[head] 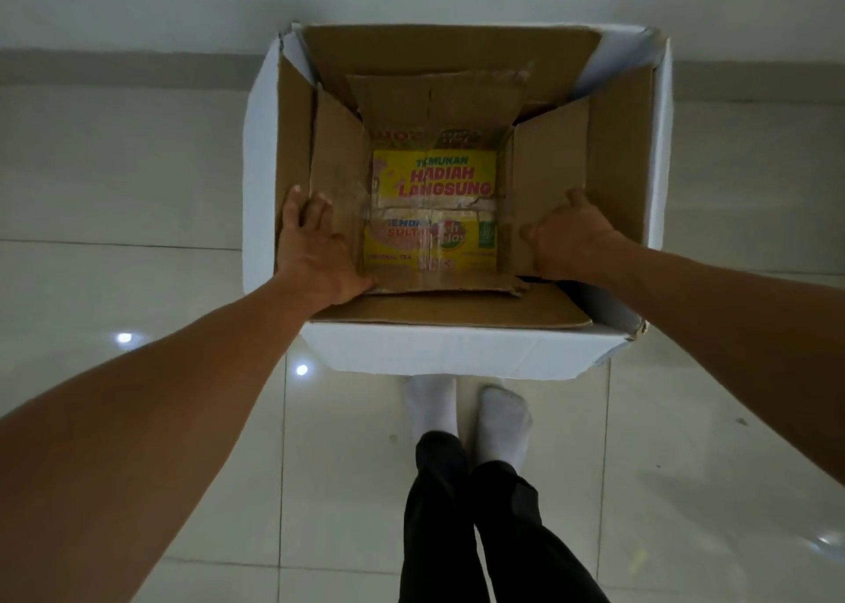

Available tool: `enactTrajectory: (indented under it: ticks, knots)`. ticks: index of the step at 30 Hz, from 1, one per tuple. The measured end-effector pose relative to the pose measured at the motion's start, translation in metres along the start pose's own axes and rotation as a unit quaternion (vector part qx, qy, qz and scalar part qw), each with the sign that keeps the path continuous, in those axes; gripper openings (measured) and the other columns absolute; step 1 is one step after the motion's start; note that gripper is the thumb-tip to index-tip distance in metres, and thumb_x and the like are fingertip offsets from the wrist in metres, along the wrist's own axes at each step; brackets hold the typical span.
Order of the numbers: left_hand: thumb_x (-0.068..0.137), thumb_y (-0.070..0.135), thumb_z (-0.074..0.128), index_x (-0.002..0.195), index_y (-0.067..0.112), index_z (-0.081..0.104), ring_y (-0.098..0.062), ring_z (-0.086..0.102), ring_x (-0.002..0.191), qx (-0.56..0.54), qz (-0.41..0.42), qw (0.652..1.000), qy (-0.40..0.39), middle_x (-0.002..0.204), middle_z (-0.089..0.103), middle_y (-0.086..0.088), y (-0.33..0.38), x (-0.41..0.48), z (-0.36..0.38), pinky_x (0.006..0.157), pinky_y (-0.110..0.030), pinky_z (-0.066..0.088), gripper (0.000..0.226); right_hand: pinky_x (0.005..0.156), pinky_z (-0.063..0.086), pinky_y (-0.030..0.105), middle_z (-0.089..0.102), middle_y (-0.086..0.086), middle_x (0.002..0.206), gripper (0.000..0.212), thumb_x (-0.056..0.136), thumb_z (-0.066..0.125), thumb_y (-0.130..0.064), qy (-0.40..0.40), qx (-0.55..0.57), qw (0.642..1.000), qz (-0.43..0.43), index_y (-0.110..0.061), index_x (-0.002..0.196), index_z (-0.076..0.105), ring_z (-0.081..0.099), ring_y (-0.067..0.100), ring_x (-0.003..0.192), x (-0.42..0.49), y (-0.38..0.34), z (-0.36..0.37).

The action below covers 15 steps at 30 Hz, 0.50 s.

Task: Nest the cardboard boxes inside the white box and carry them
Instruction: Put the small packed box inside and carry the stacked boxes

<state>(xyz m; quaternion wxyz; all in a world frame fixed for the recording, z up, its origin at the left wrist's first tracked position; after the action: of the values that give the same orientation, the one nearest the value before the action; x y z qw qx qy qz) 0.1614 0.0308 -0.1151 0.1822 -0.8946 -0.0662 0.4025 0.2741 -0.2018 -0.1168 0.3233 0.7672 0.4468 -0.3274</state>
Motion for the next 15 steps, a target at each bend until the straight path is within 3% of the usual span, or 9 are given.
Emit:
enactTrajectory:
  ticks: [3,5,7,10,13,15]
  knots:
    - [0.079,0.08,0.025,0.139,0.019,0.041,-0.034,0.006,0.143,-0.023,0.003,0.999,0.027,0.155,0.018,-0.018,0.01,-0.002,-0.011,0.108,-0.058,-0.015,0.087,0.097,0.042,0.043,0.058,0.008,0.122,0.038,0.095,0.042,-0.032,0.01,0.15,0.988,-0.019,-0.015,0.128,0.046,0.055,0.028,0.111,0.015,0.005,-0.03]
    - [0.075,0.083,0.022,0.141,0.018,0.037,-0.038,0.007,0.142,-0.062,-0.005,0.997,0.037,0.154,0.018,-0.021,0.02,-0.005,-0.016,0.108,-0.06,-0.015,0.093,0.088,0.049,0.042,0.059,0.015,0.113,0.033,0.094,0.047,-0.021,0.017,0.29,0.957,-0.03,-0.005,0.122,0.051,0.057,0.034,0.106,0.033,0.013,-0.055]
    - [0.069,0.088,0.018,0.144,0.018,0.03,-0.04,-0.001,0.142,-0.088,-0.022,0.996,0.013,0.156,0.01,-0.021,0.024,-0.005,-0.013,0.106,-0.062,-0.017,0.104,0.082,0.048,0.043,0.06,0.021,0.109,0.031,0.092,0.049,-0.014,0.066,0.354,0.933,-0.021,0.004,0.117,0.054,0.058,0.039,0.103,0.053,0.026,-0.084]
    - [0.059,0.095,0.016,0.148,0.019,0.021,-0.039,-0.017,0.141,-0.101,-0.051,0.993,-0.031,0.156,-0.006,-0.021,0.022,-0.006,-0.003,0.104,-0.063,-0.021,0.117,0.086,0.044,0.038,0.056,0.024,0.125,0.04,0.089,0.052,-0.015,0.141,0.384,0.912,0.017,0.001,0.126,0.05,0.053,0.038,0.112,0.072,0.049,-0.117]
    - [0.055,0.098,0.013,0.148,0.02,0.021,-0.038,-0.024,0.139,-0.093,-0.054,0.993,-0.042,0.155,-0.014,-0.022,0.019,-0.007,0.003,0.102,-0.061,-0.023,0.122,0.078,0.036,0.029,0.051,0.02,0.133,0.052,0.087,0.055,-0.014,0.163,0.411,0.896,0.048,-0.006,0.136,0.04,0.05,0.035,0.117,0.083,0.069,-0.123]
    - [0.053,0.099,0.011,0.147,0.019,0.022,-0.038,-0.025,0.139,-0.091,-0.053,0.993,-0.045,0.154,-0.015,-0.022,0.019,-0.007,0.004,0.102,-0.061,-0.024,0.124,0.076,0.036,0.029,0.052,0.02,0.13,0.056,0.086,0.056,-0.015,0.155,0.425,0.89,0.05,-0.007,0.137,0.036,0.052,0.035,0.113,0.087,0.07,-0.121]
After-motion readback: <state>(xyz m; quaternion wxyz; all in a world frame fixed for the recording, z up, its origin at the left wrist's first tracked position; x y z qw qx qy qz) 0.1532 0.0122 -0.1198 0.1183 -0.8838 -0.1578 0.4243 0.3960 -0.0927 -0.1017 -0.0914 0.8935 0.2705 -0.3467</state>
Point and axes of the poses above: each hand's wrist, its own x-axis towards the middle knuckle, its own z-axis out of the palm, y = z × x, the point moved 5 cm from there along x, towards the middle knuckle
